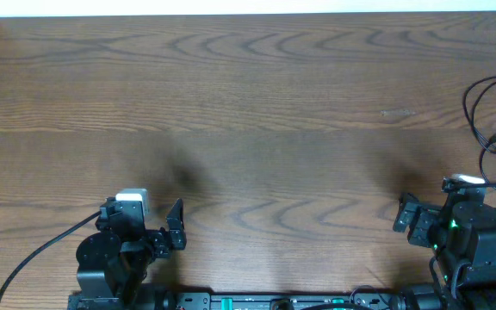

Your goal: Untangle cables

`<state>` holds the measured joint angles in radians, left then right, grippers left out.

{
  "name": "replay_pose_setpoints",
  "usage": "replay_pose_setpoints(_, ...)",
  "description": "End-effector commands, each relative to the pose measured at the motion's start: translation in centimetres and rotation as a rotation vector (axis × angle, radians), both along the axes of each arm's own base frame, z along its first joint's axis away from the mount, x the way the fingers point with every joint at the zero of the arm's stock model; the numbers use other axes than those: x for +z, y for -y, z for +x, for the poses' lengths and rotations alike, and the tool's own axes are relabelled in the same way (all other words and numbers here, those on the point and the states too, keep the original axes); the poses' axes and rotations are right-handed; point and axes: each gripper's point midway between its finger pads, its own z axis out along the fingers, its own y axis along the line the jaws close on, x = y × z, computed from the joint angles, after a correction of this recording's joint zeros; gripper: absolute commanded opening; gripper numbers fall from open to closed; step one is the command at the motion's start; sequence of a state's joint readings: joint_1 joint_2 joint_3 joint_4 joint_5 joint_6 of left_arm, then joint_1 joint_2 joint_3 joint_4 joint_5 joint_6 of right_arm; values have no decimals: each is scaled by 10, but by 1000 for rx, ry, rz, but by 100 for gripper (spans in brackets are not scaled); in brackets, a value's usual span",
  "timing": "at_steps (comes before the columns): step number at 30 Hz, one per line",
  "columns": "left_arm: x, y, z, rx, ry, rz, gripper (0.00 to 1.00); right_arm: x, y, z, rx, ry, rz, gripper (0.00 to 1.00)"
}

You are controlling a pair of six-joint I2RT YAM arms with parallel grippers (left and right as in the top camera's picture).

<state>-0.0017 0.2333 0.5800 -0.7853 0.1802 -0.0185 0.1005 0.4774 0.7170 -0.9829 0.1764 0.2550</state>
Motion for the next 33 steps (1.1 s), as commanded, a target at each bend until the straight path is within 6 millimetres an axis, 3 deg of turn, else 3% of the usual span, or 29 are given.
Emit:
replay_pose_setpoints(1, 2, -2, -1, 6, 12, 13, 98, -2, 1, -1, -5, -3, -7, 99)
replay_pose_setpoints(22, 13, -2, -30, 7, 132, 14, 98, -2, 1, -1, -5, -3, -7, 99)
replay_pose_setpoints(33, 11, -3, -30, 11, 127, 22, 98, -2, 1, -1, -5, -3, -7, 99)
